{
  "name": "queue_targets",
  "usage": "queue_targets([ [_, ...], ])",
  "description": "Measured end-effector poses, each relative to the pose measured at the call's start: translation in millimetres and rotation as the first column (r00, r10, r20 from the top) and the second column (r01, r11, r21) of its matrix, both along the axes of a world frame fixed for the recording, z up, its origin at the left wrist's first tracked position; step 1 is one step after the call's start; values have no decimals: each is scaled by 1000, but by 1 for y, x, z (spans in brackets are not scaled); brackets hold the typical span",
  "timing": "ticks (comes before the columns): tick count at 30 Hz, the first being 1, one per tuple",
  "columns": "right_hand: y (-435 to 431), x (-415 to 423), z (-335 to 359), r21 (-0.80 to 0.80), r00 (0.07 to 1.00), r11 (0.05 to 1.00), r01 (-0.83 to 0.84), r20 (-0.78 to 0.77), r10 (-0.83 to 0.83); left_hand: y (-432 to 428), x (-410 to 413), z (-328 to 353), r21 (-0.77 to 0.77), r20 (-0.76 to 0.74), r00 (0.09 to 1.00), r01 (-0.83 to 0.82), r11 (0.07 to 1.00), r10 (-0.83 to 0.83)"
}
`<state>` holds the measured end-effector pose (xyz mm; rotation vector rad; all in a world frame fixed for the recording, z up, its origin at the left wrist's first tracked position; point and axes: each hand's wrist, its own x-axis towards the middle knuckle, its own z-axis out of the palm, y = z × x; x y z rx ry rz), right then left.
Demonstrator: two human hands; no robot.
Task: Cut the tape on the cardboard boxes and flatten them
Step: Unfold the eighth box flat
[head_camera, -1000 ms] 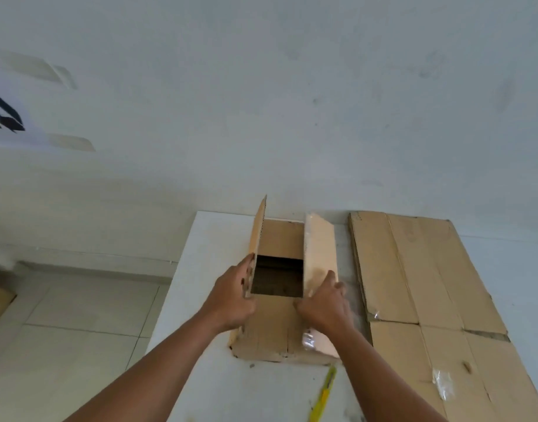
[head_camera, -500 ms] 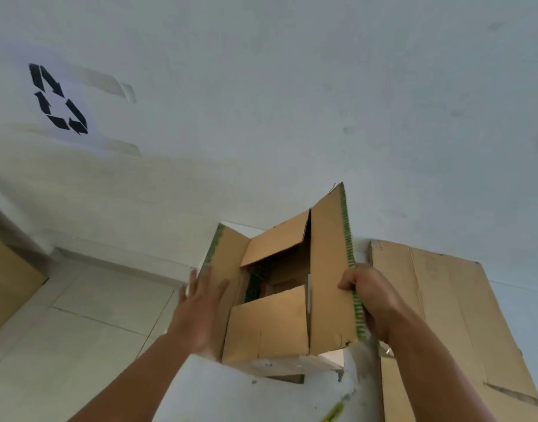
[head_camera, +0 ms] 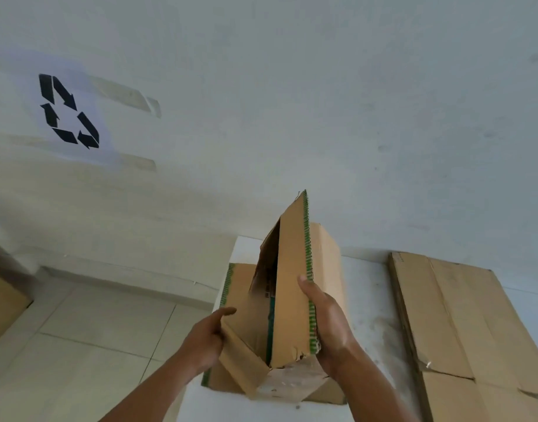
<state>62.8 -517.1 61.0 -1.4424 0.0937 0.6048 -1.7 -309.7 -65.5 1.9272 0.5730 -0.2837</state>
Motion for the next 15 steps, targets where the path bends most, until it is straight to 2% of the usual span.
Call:
queue_targets([
  [7,37,-11,-11,-68,991,989,128,39,-125,51,10,13,-331,-195,977,15,944,-84],
  [11,40,-12,-10,-98,993,989,111,38,-107,45,48,43,-493,-119,973,115,862,-198],
  [15,39,-12,-3,-66,997,996,64,41,-61,23,92,72,-553,27,999,31,833,-19],
])
